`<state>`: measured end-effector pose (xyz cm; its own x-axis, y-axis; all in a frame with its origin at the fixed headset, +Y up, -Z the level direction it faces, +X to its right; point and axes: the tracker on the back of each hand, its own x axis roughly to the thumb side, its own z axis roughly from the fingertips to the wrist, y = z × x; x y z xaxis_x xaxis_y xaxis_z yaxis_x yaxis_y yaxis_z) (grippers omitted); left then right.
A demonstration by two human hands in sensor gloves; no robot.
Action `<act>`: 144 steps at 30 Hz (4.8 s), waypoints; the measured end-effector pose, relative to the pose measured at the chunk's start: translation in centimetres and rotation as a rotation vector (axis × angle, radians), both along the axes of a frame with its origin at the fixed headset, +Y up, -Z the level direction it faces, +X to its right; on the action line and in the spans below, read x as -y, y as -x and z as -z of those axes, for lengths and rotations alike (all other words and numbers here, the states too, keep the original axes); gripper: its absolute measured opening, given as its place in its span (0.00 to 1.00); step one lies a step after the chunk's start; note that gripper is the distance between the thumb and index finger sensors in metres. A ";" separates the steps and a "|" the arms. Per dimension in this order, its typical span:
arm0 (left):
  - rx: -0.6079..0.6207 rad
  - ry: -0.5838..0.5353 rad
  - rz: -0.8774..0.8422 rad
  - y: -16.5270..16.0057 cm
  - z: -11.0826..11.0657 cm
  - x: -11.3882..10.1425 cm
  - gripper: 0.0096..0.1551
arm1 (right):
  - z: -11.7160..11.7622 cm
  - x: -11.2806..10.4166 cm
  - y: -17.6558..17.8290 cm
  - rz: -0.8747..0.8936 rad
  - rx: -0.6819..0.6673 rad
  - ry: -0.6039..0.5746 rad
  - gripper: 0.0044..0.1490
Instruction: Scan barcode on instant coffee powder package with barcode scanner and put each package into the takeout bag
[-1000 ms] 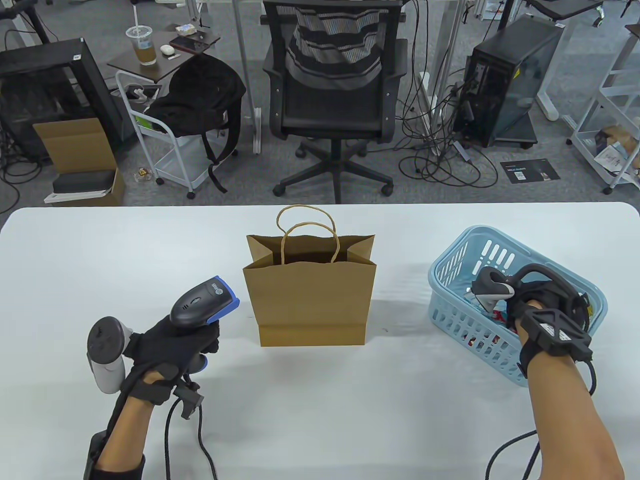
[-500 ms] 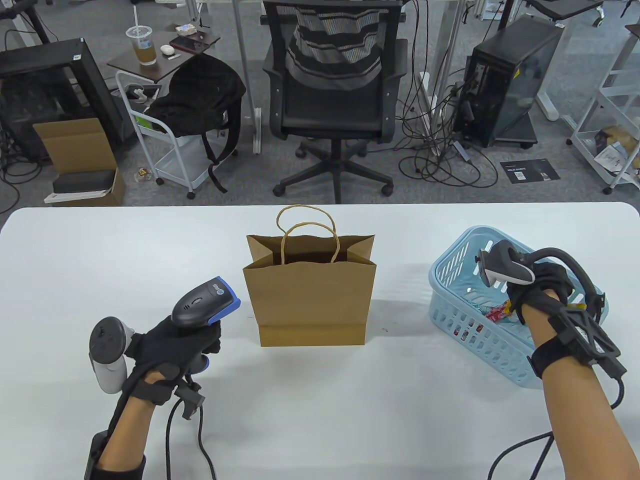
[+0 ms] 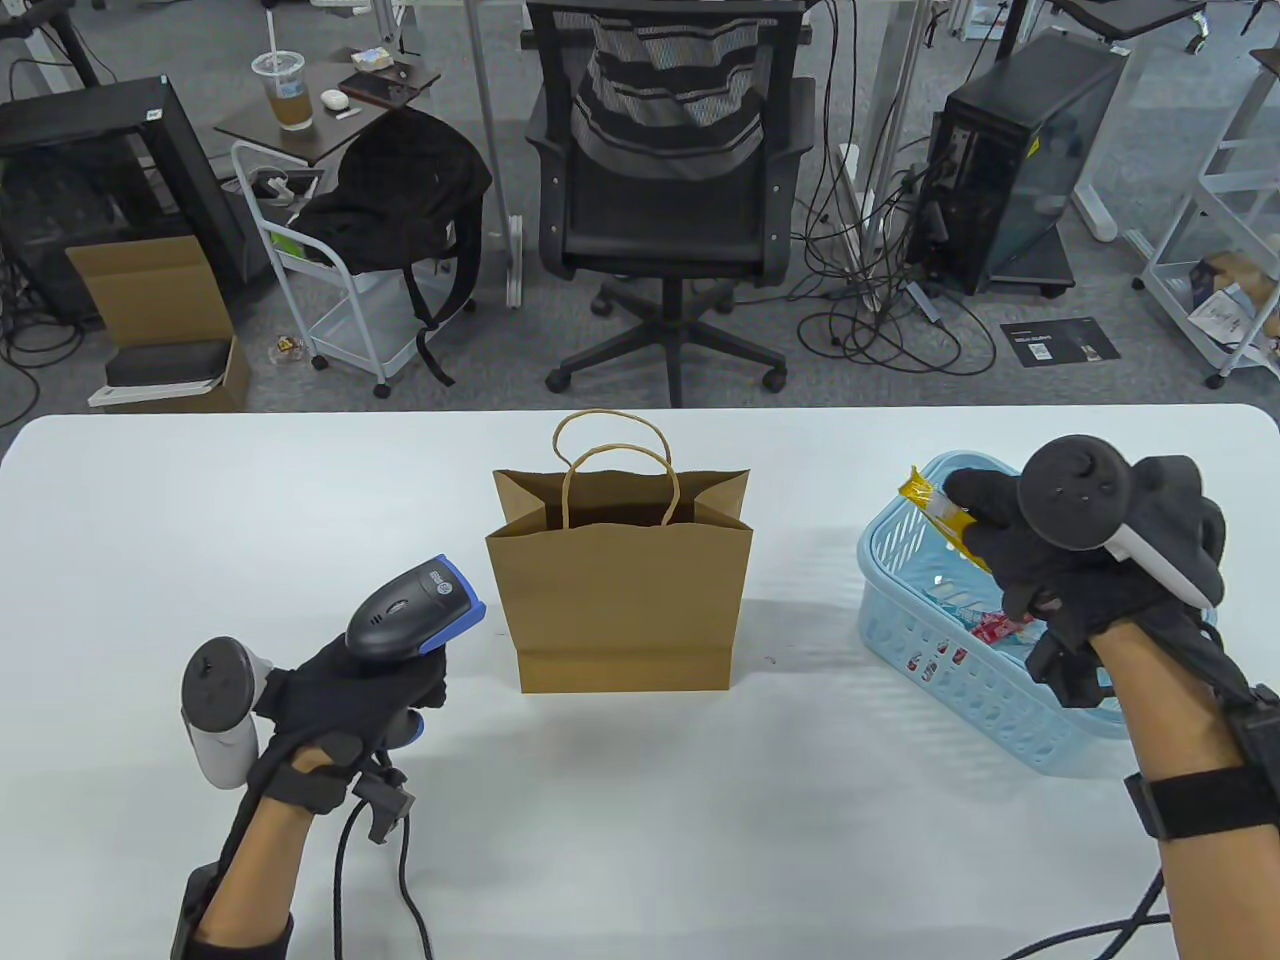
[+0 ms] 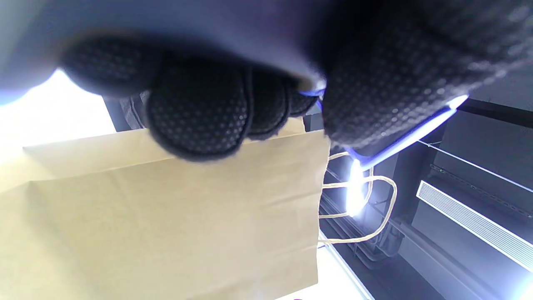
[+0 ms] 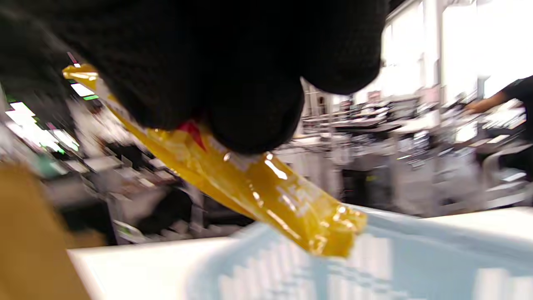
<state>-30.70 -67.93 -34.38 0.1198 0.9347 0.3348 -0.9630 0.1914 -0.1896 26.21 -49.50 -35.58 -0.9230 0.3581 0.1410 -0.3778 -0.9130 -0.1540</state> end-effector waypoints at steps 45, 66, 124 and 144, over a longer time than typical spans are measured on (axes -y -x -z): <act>0.481 0.018 0.257 -10.3 -3.0 1.3 0.28 | -6.3 18.9 16.4 0.335 -0.386 -0.409 0.27; 0.500 0.054 0.250 -10.4 -2.9 1.8 0.27 | -7.3 18.4 17.1 0.209 -0.422 -0.476 0.26; -0.178 -0.059 0.061 2.2 -0.3 0.2 0.28 | -6.3 5.0 15.9 0.379 -0.320 -0.647 0.25; -0.170 -0.066 0.042 2.3 -0.4 0.0 0.28 | -1.3 4.4 12.9 0.544 -0.042 -0.591 0.24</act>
<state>-32.97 -67.89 -34.00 0.2181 0.9043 0.3671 -0.9711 0.2384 -0.0104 13.34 -53.95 -34.26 -0.6301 0.6114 0.4787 -0.7625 -0.3707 -0.5302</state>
